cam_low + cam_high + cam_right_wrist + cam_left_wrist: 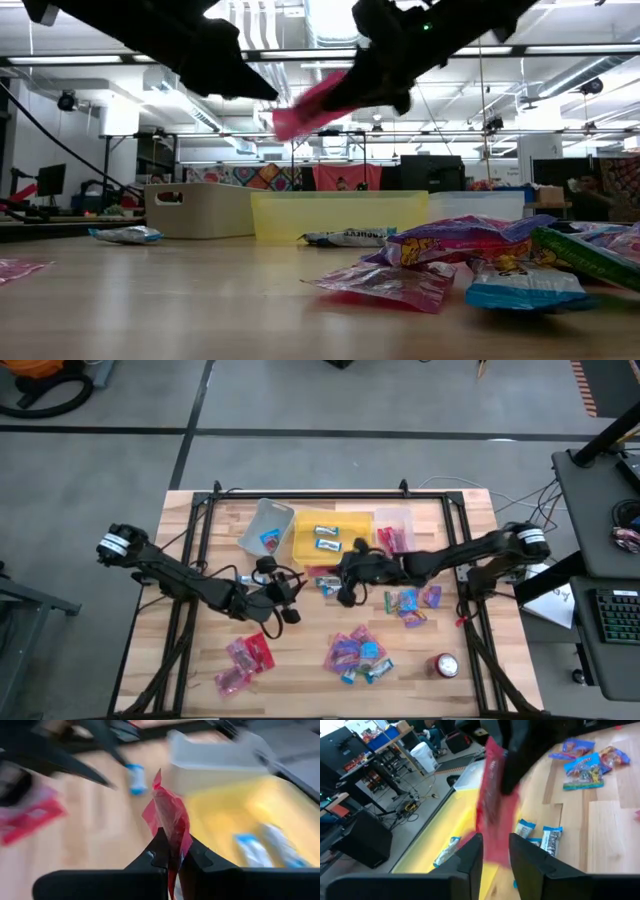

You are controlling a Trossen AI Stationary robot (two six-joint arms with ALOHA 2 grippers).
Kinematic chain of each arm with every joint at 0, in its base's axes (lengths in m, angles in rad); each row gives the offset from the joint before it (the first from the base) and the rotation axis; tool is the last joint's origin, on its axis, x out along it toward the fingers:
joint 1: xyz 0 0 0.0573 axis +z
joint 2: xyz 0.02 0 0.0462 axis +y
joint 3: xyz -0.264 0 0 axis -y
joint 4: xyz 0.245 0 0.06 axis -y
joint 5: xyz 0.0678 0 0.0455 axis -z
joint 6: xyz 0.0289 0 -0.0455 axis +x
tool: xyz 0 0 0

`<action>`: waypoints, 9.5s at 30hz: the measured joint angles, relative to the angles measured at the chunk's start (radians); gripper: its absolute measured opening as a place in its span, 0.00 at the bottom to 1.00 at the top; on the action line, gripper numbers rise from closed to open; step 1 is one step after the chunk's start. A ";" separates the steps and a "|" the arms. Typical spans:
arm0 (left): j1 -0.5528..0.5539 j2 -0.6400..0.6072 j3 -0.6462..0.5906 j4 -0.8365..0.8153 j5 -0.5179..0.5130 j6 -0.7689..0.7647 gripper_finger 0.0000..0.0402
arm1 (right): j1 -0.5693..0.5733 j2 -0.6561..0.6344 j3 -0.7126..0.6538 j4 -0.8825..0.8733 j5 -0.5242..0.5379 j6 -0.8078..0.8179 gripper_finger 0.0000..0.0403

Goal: Sort candy
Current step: Put the red candy into the transparent bin, then put the blue candy into the gray bin

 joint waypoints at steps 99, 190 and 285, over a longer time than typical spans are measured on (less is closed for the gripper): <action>0.085 -0.396 -0.023 -0.344 0.436 -0.063 0.19 | 0.016 -0.032 0.063 -1.089 -0.376 0.549 0.47; 0.239 0.090 -0.025 0.383 0.577 -0.218 0.14 | 0.228 0.127 0.141 -0.158 0.500 -0.459 0.02; 0.286 -0.017 -0.035 -0.483 0.756 0.117 0.01 | 0.221 0.117 0.140 -0.191 0.443 -0.236 0.35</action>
